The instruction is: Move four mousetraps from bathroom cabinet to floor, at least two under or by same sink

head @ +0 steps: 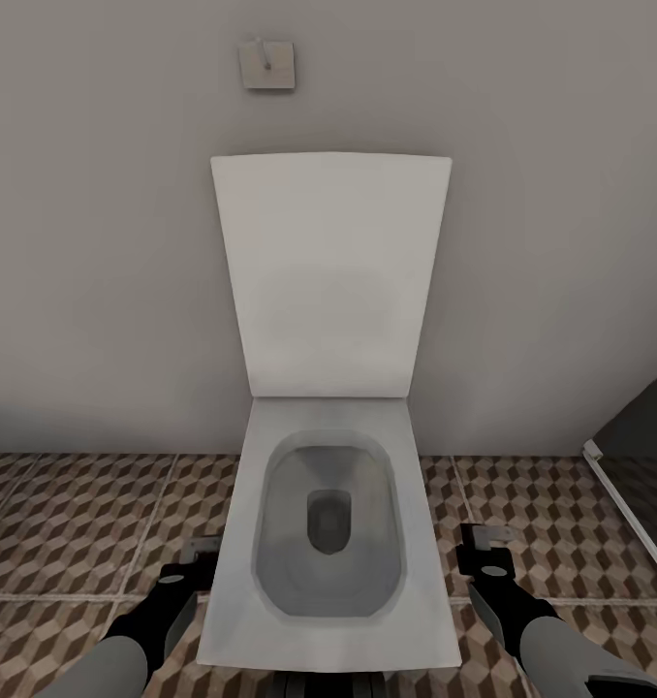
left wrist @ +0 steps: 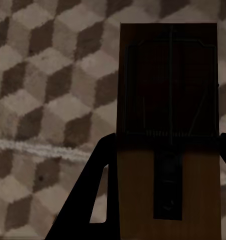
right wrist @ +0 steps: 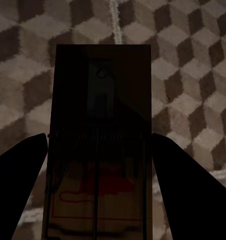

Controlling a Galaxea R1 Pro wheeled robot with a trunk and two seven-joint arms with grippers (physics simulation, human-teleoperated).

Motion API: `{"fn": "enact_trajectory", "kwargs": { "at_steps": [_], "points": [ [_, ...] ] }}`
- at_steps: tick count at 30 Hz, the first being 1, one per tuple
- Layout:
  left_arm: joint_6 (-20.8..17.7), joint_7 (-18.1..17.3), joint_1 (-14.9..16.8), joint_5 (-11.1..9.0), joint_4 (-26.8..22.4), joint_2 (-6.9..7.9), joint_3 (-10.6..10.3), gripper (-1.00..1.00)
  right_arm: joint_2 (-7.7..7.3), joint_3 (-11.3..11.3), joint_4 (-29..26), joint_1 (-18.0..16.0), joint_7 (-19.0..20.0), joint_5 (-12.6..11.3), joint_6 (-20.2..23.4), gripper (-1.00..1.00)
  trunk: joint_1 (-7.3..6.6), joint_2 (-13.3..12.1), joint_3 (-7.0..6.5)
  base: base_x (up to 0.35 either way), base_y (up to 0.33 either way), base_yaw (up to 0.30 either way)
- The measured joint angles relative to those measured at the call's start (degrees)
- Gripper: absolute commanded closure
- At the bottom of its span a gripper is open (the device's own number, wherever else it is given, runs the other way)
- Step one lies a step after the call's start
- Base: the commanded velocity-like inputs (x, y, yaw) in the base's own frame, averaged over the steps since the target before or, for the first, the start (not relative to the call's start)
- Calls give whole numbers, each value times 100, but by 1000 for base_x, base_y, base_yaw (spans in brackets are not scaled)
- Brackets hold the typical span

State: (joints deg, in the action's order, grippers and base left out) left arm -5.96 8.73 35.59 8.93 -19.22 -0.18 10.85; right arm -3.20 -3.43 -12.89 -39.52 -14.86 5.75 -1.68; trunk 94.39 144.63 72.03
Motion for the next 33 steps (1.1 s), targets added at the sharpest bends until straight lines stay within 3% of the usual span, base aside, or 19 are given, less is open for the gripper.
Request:
{"fn": "enact_trajectory", "kwargs": {
  "at_steps": [27,33],
  "points": [
    [-7,-6,0,36,-4,-7,-20,100,-1,1,7,0,-1,8,-9,100,0,0,0,0,0,0],
    [5,-1,0,23,-8,-13,-14,100,0,0,10,0,0,5,-1,100,16,8,132,0,0,0]
  ]
}}
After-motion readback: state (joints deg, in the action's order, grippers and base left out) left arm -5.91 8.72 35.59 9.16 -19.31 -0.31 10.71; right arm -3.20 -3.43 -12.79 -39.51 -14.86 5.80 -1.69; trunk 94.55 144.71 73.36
